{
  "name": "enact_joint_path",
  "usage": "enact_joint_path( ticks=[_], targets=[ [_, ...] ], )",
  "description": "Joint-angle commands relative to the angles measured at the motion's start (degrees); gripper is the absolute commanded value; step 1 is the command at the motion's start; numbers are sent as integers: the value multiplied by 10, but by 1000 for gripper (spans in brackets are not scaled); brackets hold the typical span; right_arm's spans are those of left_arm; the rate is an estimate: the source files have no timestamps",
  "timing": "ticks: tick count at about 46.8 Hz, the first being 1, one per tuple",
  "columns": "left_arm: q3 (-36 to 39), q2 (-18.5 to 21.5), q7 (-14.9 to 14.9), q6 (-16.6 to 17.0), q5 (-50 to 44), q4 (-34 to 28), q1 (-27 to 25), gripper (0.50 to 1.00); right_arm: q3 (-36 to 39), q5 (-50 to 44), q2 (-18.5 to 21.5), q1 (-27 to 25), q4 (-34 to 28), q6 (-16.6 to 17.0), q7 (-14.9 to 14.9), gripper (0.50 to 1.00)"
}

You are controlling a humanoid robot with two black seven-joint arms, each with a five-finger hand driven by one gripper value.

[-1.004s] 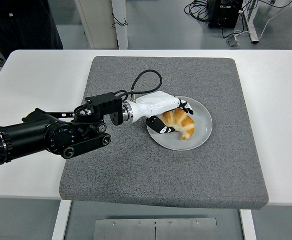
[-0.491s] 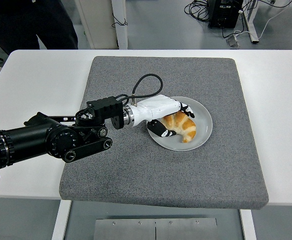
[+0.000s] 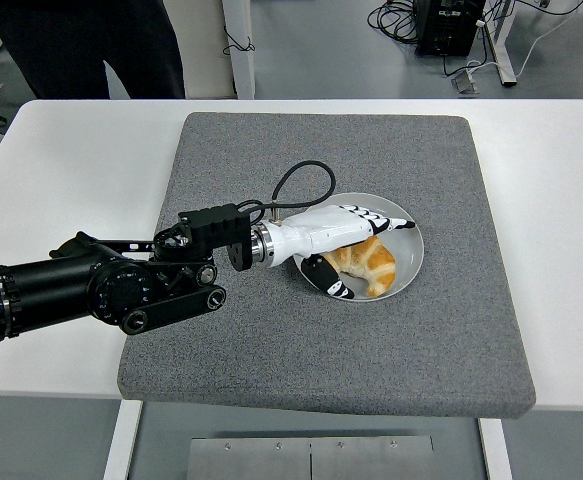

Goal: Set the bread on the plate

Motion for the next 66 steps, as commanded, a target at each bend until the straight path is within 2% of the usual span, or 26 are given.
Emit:
enact_joint_path(
  ticks=[1,7,15,22,29,36,45,49,55,62,66],
  targets=[
    [-8,5,-2,-1,-1,0,-1,969,0,0,0,0,-1,0,0,1000],
    [-43,12,-13,-3,-21,-14,-1,969,0,0,0,1,-1,0,0,1000],
    [-86,31,-17,-5,-115,-62,2,971,0,0,0,1,0,0,-1,1000],
    [-126,40,-18,-5,-184,-63,5,969,0,0,0,0,0,0,0,1000],
    [-172,67,-17,-6,-266,-63,12,971,0,0,0,1,-1,0,-1,1000],
    [-203,104,-16,-47,-362,-46,3,971,0,1,0,0,-1,0,0,1000],
    [-247,159,-12,-65,-449,-36,-2,971,0,0,0,0,0,0,0,1000],
    [-258,169,-12,-76,-499,-13,0,971,0,0,0,0,-1,0,-1,1000],
    [-261,163,-14,-78,-574,59,2,971,0,0,0,0,-1,0,0,1000],
    [-265,127,-19,-107,-650,146,6,971,0,0,0,0,0,0,0,1000],
    [-284,100,-19,-113,-681,196,15,971,0,0,0,0,0,0,0,1000]
  ],
)
